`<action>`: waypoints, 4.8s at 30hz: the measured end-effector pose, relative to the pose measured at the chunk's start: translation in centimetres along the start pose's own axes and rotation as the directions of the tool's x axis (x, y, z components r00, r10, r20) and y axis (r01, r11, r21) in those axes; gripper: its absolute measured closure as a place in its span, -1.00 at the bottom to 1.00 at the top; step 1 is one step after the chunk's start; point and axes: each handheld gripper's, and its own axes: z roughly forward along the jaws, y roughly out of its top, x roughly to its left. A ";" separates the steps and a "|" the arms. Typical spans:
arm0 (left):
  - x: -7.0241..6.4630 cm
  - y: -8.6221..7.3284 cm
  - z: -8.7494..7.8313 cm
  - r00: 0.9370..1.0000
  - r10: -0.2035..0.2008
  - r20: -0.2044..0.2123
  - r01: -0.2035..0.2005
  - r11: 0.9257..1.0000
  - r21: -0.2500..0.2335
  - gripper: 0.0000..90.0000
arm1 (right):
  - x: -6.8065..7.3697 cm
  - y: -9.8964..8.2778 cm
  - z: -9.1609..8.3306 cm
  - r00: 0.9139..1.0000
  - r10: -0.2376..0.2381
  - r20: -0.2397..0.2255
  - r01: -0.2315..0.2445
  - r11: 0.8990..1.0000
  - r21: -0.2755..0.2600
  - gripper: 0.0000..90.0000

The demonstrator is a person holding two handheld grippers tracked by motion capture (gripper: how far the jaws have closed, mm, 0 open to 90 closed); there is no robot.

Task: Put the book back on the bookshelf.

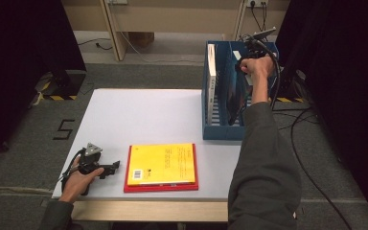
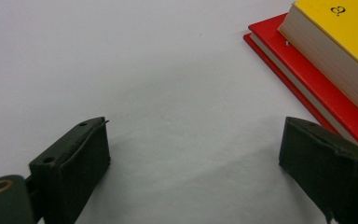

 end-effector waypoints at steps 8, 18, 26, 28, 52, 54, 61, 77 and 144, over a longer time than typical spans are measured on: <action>0.0 0.0 0.0 1.000 0.002 -0.001 -0.002 1.000 0.000 -0.83 | 0.5 -0.2 0.2 1.000 0.003 -0.008 -0.003 1.000 -0.021 0.55; -0.1 0.0 0.0 1.000 0.004 -0.002 -0.004 1.000 0.002 -0.84 | 1.4 -0.7 -0.6 0.997 -0.033 -0.068 0.031 0.999 -0.037 0.30; -0.1 0.0 0.0 1.000 0.003 -0.002 -0.003 1.000 0.001 -0.84 | 1.1 -2.4 -1.4 0.992 -0.066 -0.103 0.061 0.997 -0.051 0.15; -0.1 0.0 0.0 1.000 0.003 -0.002 -0.003 1.000 0.001 -0.84 | 0.8 -3.0 -1.7 0.990 -0.064 -0.125 0.057 0.997 -0.057 0.15; -0.1 0.0 0.0 1.000 0.005 -0.004 -0.005 1.000 0.002 -0.84 | 1.5 -6.7 -1.2 0.974 -0.201 -0.106 0.196 0.979 -0.055 0.39; -0.1 0.0 0.0 1.000 0.006 -0.004 -0.006 1.000 0.002 -0.84 | 1.5 -6.4 -1.1 0.975 -0.199 -0.097 0.194 0.979 -0.053 0.40; -0.1 0.0 0.0 1.000 0.005 -0.002 -0.005 1.000 0.002 -0.84 | 1.7 -5.6 -0.5 0.977 -0.197 -0.075 0.194 0.980 -0.046 0.38; 0.0 0.0 0.0 1.000 0.004 -0.001 -0.004 1.000 0.002 -0.84 | 1.5 -6.9 -1.9 0.981 -0.164 -0.103 0.158 0.985 -0.062 -0.12; -0.1 0.0 0.0 1.000 0.002 0.001 -0.002 1.000 -0.001 -0.84 | 2.4 -23.2 -1.6 0.897 -0.200 -0.394 0.147 0.976 -0.160 -0.50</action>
